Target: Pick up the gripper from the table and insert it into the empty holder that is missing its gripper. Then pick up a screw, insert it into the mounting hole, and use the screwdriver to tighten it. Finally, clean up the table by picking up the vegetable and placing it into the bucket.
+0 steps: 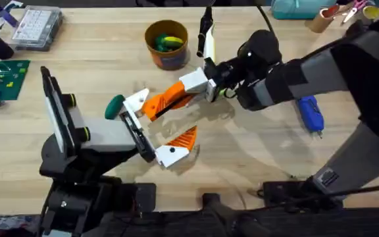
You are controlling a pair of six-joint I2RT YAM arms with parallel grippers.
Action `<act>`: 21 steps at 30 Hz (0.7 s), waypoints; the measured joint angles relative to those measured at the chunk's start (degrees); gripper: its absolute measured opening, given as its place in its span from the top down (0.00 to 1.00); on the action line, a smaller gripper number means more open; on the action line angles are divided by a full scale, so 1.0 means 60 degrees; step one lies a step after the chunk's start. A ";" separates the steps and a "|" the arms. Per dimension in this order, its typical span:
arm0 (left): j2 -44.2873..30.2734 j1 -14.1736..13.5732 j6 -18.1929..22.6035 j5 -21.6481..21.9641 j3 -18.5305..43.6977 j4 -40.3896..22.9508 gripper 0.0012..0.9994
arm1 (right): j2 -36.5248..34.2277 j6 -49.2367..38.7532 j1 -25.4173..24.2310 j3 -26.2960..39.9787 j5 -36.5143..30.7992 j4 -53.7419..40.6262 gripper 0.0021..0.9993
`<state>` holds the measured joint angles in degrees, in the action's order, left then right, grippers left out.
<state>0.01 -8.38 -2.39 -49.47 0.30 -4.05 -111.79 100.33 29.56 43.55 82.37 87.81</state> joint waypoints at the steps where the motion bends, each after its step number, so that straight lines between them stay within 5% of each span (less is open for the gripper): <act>1: 0.0000 0.0000 0.0000 0.0000 0.0000 0.0000 0.01 | 0.0000 0.0003 0.0000 0.0000 0.0000 0.0000 0.98; 21: -0.0001 0.0000 -0.0254 -0.0133 0.0000 -0.0025 0.01 | 0.0004 -0.1656 0.0013 0.0152 -0.0739 -0.1859 0.98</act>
<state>0.00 -8.38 -3.92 -50.27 0.30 -4.21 -111.77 90.40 29.64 44.46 77.93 76.65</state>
